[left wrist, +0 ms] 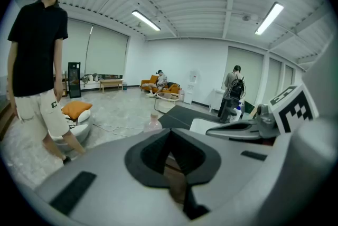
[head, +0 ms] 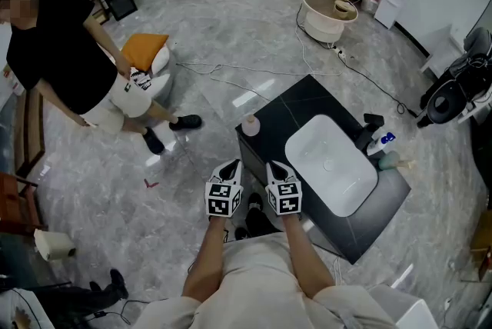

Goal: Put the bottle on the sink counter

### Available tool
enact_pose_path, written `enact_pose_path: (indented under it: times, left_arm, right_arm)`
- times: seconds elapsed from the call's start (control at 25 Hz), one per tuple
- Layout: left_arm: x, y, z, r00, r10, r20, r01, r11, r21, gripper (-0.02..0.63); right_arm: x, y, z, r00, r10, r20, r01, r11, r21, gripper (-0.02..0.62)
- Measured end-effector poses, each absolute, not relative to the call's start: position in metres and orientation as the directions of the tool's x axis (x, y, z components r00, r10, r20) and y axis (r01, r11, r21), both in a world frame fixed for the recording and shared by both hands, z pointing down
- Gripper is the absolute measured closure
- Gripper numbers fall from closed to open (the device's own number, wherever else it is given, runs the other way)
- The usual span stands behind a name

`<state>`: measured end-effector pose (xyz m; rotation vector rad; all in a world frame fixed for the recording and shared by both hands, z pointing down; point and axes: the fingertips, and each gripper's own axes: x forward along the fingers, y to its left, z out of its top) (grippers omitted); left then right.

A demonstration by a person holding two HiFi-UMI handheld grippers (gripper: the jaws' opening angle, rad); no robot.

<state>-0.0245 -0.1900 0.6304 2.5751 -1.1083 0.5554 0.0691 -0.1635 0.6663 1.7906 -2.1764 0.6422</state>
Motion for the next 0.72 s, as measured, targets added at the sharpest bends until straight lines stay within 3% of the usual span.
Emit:
enact_pose_path:
  times: [0.72]
  left_arm:
    - [-0.036,-0.191,0.634,0.638,-0.633,0.439,-0.743,-0.656,0.134,0.600]
  right_arm:
    - [0.059,-0.166,0.667,-0.226,-0.858,0.462,-0.972,0.167,-0.166,0.589]
